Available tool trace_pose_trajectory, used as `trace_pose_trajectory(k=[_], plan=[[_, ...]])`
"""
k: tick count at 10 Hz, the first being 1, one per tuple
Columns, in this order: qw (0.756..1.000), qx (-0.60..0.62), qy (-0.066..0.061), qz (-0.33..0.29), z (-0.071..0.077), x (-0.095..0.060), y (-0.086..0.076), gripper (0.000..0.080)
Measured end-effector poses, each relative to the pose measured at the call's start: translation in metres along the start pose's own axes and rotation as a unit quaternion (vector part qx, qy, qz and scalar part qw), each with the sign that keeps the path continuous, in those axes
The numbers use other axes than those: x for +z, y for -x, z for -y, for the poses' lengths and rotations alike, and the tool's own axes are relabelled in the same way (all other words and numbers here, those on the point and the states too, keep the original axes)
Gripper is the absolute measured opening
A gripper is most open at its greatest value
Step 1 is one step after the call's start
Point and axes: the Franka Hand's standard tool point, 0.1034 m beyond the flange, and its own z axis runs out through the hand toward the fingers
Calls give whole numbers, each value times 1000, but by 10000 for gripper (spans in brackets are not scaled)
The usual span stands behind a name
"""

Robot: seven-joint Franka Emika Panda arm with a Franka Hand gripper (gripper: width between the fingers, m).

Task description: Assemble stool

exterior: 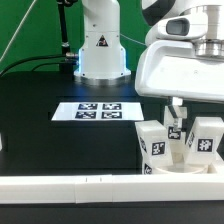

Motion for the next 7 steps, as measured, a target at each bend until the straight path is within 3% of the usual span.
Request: trace_pose_trajectory(k=[1,7], plan=[[1000,-1,0,0,0,0,0,623],[1000,-4,0,0,0,0,0,649]])
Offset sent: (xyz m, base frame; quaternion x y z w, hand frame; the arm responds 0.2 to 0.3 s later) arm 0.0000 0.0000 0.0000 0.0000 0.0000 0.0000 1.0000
